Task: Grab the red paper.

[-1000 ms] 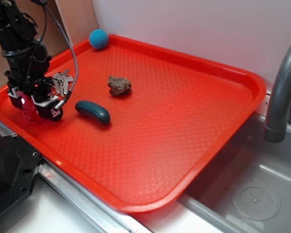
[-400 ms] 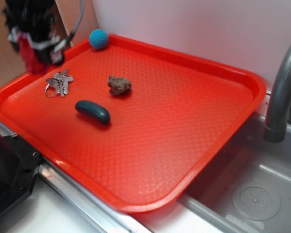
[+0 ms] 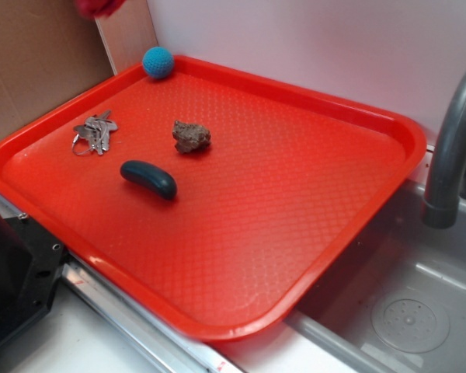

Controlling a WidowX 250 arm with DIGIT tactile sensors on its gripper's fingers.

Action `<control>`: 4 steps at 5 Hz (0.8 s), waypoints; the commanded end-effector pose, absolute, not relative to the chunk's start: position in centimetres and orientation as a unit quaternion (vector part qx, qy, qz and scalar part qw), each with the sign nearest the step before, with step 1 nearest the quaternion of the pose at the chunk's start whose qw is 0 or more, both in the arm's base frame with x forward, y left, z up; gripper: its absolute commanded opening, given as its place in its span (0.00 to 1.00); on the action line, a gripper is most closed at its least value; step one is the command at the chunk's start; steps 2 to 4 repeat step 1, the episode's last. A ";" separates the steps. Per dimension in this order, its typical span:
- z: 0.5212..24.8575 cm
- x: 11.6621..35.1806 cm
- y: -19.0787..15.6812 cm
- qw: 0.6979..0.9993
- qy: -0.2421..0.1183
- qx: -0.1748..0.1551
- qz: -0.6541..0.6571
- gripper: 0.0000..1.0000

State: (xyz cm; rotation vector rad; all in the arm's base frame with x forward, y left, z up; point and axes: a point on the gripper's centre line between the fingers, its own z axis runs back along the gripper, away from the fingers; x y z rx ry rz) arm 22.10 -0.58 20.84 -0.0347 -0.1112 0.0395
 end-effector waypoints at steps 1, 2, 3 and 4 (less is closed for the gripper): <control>21.4 22.1 0.4 0.996 -0.070 -0.050 0.030 0.00; 21.4 22.1 0.4 0.996 -0.070 -0.050 0.030 0.00; 21.4 22.1 0.4 0.996 -0.070 -0.050 0.030 0.00; 21.4 22.1 0.4 0.996 -0.070 -0.050 0.030 0.00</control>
